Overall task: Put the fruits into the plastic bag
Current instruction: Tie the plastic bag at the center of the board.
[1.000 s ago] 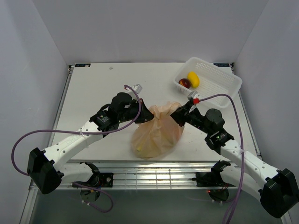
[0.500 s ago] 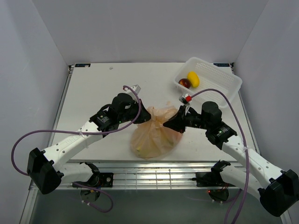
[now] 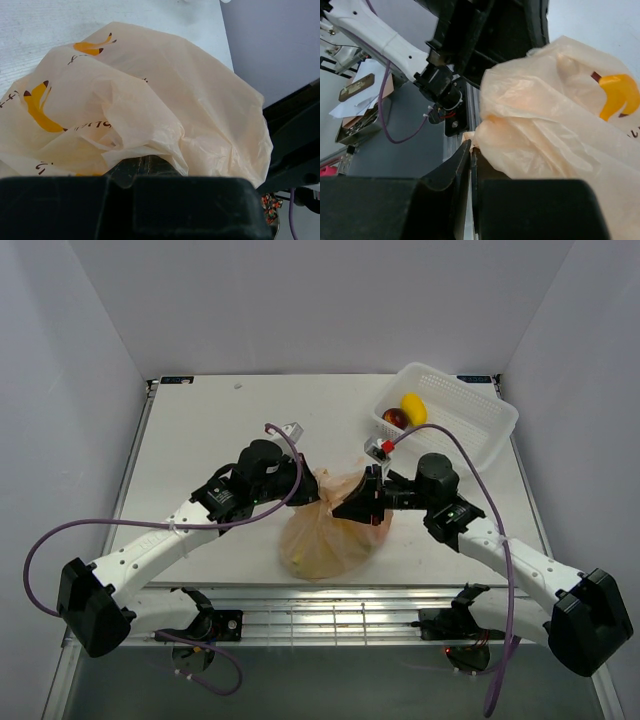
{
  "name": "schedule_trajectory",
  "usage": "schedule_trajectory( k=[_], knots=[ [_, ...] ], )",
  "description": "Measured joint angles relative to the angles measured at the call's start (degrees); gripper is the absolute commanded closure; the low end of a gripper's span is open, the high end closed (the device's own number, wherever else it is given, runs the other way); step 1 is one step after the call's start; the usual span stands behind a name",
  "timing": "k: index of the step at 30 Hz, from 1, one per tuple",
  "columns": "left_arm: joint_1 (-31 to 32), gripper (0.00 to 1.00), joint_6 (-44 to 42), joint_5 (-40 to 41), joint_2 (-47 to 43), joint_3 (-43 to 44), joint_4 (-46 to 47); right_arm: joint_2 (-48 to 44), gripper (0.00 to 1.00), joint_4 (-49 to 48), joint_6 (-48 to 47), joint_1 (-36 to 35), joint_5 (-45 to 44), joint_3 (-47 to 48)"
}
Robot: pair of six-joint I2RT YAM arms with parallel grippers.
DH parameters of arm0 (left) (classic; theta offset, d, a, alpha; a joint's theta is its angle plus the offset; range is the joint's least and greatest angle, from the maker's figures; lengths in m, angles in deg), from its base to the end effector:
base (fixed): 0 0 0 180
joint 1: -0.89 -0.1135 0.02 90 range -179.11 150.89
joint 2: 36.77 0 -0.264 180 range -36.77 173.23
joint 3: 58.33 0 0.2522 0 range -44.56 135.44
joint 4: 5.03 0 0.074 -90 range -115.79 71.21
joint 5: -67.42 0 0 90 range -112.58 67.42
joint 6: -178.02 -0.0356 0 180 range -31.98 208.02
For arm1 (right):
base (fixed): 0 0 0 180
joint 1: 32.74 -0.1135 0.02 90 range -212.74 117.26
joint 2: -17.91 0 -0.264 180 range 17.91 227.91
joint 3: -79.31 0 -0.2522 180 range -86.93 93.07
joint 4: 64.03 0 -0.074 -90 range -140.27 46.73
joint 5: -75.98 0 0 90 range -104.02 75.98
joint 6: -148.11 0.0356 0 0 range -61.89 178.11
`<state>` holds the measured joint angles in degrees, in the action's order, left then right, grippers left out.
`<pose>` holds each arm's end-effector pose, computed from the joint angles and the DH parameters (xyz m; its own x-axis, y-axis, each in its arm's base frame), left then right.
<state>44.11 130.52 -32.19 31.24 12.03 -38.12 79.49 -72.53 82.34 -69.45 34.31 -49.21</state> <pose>0.1904 -0.1871 0.3129 -0.8014 -0.1610 -0.5760 0.3232 0.6938 -0.6436 0.1767 0.1649 0.2987 -0.4292 0.0203 -0.9030 -0.8991 0.0859 0.4293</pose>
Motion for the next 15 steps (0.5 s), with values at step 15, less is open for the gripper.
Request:
schedule_trajectory(
  k=[15],
  knots=[
    [0.4,1.00,3.4,5.2,-3.0,0.5,-4.7,0.1,0.92,-37.0,17.8,-0.4,-13.8,-6.0]
  ],
)
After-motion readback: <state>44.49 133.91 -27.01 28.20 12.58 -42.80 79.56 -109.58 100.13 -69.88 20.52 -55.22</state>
